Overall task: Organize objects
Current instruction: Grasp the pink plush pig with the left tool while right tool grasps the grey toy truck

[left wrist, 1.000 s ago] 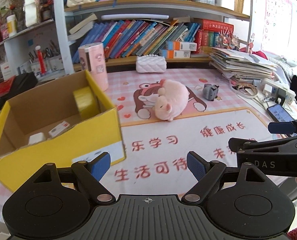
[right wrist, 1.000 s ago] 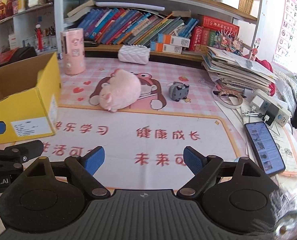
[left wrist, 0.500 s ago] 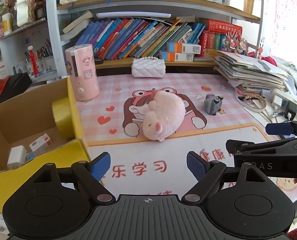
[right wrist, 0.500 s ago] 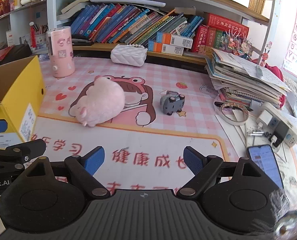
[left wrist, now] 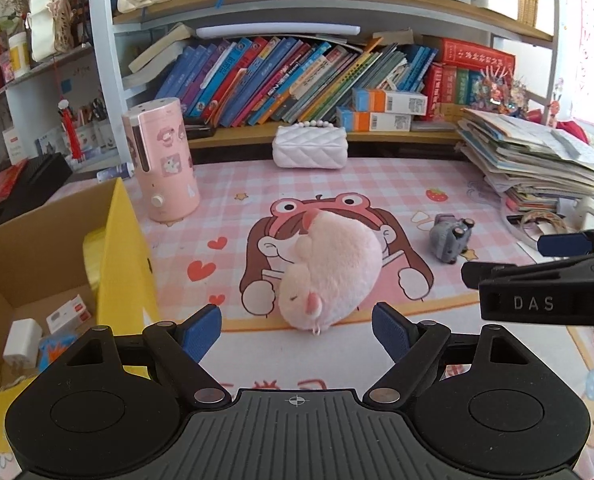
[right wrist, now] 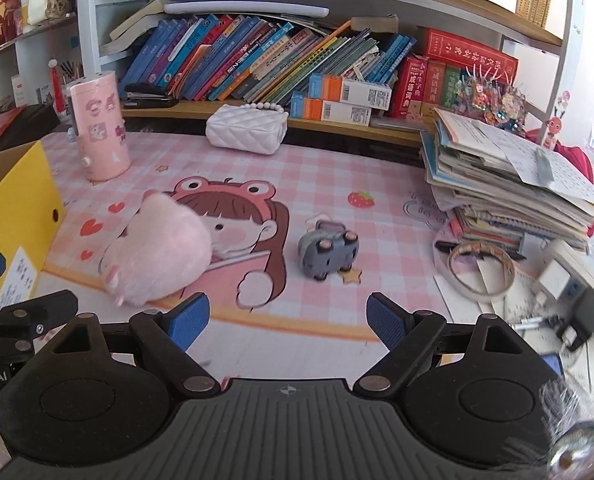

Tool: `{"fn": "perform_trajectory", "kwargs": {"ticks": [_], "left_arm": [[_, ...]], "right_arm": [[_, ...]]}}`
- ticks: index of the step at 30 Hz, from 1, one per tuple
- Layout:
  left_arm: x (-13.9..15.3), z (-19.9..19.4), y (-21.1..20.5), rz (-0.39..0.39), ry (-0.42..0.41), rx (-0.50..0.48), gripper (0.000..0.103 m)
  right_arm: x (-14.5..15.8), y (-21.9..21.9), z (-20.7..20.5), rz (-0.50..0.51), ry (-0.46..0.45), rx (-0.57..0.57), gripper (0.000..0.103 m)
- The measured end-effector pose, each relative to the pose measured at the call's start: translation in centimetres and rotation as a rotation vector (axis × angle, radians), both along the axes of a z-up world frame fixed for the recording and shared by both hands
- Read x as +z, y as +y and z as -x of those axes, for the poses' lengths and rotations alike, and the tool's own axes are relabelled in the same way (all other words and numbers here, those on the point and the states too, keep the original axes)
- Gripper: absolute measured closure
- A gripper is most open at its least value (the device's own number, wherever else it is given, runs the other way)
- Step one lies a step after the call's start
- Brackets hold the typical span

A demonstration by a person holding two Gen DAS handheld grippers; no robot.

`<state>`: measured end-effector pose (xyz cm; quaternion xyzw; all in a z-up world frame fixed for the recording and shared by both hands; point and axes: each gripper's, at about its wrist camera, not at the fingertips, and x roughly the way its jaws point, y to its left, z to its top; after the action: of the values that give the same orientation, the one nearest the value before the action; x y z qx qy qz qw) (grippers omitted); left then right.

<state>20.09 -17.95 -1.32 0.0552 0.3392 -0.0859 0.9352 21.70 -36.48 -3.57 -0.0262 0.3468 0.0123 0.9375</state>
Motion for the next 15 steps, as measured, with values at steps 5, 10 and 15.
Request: {"fn": "perform_trajectory", "kwargs": {"ticks": [5, 10, 15], "left_arm": [[-0.6, -2.1, -1.2, -0.013, 0.008, 0.007, 0.019], [-1.8, -4.3, -2.6, -0.033, 0.027, -0.011, 0.018], [-3.5, -6.4, -3.7, -0.069, 0.064, -0.023, 0.017]], "right_arm": [[-0.6, -1.0, -2.7, 0.012, 0.000, 0.012, 0.018], [-1.5, -2.1, -5.2, 0.031, 0.009, 0.008, 0.018], [-2.9, -3.1, -7.9, 0.042, 0.032, 0.015, 0.018]]}}
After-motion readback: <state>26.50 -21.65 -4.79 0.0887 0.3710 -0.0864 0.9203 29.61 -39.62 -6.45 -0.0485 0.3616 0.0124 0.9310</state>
